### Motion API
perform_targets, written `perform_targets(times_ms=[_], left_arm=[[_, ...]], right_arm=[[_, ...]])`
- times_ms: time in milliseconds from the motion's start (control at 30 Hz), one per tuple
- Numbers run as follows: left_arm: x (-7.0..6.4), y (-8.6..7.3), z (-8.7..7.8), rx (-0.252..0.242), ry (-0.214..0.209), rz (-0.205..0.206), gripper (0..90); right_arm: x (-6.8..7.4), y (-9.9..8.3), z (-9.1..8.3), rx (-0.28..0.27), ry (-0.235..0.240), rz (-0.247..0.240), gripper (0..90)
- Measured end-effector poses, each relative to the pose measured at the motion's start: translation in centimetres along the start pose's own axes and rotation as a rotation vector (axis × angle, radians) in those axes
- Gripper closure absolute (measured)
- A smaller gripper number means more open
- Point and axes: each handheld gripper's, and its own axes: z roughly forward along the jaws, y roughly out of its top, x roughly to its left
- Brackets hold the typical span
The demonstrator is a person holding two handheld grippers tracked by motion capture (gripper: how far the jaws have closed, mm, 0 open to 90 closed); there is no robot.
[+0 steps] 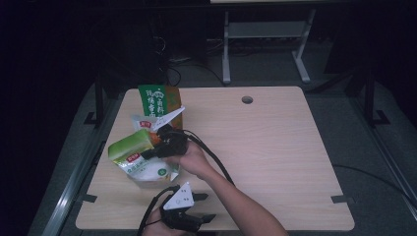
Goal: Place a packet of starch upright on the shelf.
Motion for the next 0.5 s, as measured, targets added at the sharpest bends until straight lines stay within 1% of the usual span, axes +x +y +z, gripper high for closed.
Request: perform_targets(times_ms=[100,167,200,267,300,367,433,500], left_arm=[[0.1,-0.1,0.1,0.001,-0.001,-0.001,36.5],[0.2,-0.2,0.1,0.003,-0.001,-0.009,36.4],[0.2,-0.2,0.2,0.002,-0.001,-0.019,36.4],[0.4,-0.3,0.2,0.001,0.001,-0.028,36.2],[0.4,-0.4,0.2,0.002,0.003,-0.039,36.0],[0.6,-0.4,0.2,-0.002,0.008,-0.042,35.8],[0.6,-0.4,0.2,-0.005,0.009,-0.050,35.6],[0.7,-0.5,0.1,-0.007,0.011,-0.052,35.5]], right_arm=[[0.0,-0.2,-0.2,0.009,-0.002,-0.002,88.2],[0.0,-0.2,-0.5,0.017,-0.011,-0.010,86.2],[0.0,-0.3,-0.7,0.022,-0.014,-0.006,85.9],[0.0,-0.5,-0.9,0.044,-0.030,-0.010,85.9],[0.0,-0.6,-1.0,0.056,-0.034,-0.011,86.0],[0.0,-0.9,-1.1,0.061,-0.037,-0.017,85.9],[0.0,-1.1,-1.2,0.063,-0.039,-0.005,86.2],[-0.1,-1.4,-1.3,0.068,-0.044,-0.009,87.2]])
